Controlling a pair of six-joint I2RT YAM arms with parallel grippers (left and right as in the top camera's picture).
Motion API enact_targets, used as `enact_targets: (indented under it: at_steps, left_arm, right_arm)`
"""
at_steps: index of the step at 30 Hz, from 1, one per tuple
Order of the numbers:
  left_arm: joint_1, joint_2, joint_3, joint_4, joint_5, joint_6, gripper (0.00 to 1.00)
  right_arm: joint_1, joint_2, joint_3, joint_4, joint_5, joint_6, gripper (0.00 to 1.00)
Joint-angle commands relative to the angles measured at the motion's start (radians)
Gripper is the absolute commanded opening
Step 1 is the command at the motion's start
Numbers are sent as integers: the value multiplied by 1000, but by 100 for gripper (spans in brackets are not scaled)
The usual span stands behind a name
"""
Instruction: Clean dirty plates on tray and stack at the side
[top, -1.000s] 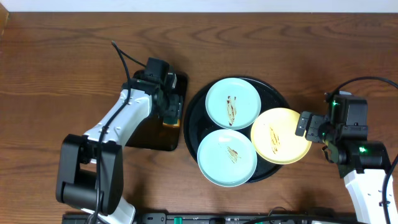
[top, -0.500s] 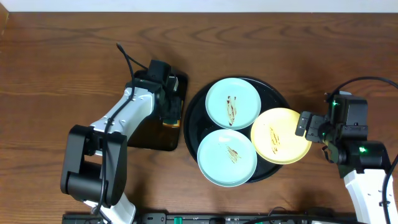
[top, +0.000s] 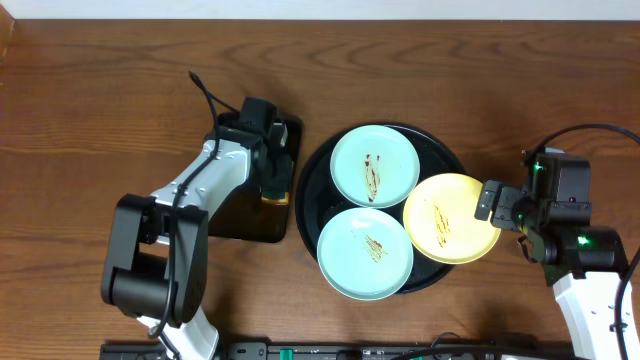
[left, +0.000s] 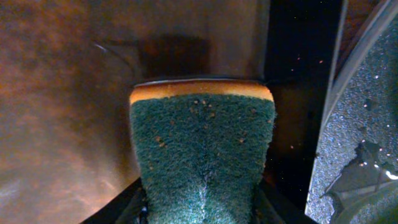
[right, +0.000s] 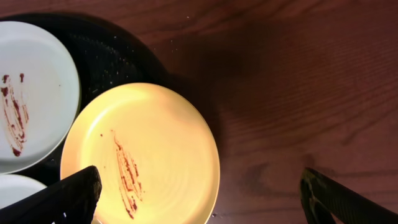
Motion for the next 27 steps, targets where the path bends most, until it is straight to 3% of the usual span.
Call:
enact_targets:
  at_steps: [1,10,22,27]
  left_arm:
    - [-10,21,-14,-1,-5,-8,42]
    - [-14,19,-14,-2,-58,-47,8]
    - [-9,-134,-13,-40,-107,-79,7]
    - [-9,-190,-13,-69,-106,-79,7]
  right_arm:
    - [-17,-2,18,-2,-2,16,99]
    - [-17,-2,18,-2,-2,15,99]
    - [-17,40,18,-1,-31,1,98]
    - [-17,127,18,38,-32,-11,86]
